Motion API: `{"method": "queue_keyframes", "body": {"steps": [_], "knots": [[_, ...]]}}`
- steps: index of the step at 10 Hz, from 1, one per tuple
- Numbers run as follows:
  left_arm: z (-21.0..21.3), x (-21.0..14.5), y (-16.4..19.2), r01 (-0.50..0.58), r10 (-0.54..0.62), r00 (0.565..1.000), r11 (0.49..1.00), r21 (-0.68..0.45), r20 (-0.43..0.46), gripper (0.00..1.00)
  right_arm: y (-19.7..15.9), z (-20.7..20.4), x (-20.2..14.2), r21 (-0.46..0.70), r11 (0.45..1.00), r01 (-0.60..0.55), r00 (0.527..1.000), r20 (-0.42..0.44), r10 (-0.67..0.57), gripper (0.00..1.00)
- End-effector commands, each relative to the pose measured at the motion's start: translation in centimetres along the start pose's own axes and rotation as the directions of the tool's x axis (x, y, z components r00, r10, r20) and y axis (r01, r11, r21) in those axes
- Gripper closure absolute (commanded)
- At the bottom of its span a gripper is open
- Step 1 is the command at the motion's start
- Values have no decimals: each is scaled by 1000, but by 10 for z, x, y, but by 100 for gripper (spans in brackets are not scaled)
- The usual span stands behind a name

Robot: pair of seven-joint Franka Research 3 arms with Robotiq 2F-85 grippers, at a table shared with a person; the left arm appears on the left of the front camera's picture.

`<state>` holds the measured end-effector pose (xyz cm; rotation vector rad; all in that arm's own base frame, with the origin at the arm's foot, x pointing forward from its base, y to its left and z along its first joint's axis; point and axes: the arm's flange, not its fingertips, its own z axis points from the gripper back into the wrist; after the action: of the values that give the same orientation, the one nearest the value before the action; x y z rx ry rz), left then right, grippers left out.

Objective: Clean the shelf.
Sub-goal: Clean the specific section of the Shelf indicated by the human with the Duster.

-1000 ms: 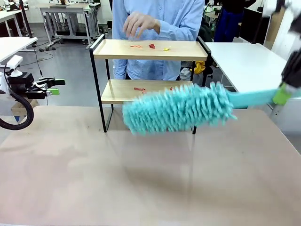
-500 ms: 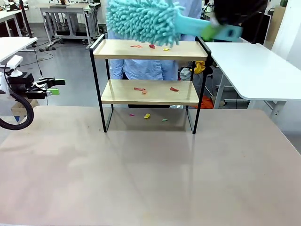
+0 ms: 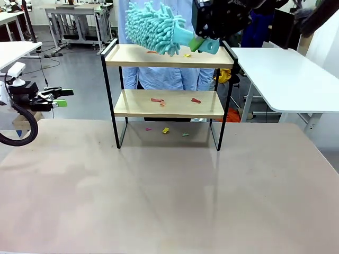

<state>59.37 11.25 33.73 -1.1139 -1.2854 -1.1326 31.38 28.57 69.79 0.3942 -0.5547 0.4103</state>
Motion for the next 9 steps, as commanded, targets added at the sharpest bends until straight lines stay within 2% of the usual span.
{"method": "queue_keyframes", "body": {"steps": [1, 3, 4, 6, 7, 9], "knots": [[0, 4, -1, 0, 0, 1000, 1000, 0, 0, 0, 5, 8, -8, -28, 1000, -4, 1000, 24, 4, 87], [0, 4, -1, 0, 0, 1000, 1000, 0, 0, 0, 3, 3, -2, -9, 1000, -15, 1000, 5, 15, 87], [0, 4, -1, 0, 0, 1000, 1000, 0, 0, 0, 37, -8, 21, -81, 996, 26, 998, 60, -21, 87], [0, 4, -1, 0, 0, 1000, 1000, 0, 0, 0, 89, -22, 58, -154, 976, 155, 981, 138, -134, 87], [0, 4, -1, 0, 0, 1000, 1000, 0, 0, 0, 110, -35, 71, -171, 967, 191, 974, 158, -164, 87], [0, 4, -1, 0, 0, 1000, 1000, 0, 0, 0, 139, -63, 85, -212, 952, 223, 970, 146, -195, 87]]}}
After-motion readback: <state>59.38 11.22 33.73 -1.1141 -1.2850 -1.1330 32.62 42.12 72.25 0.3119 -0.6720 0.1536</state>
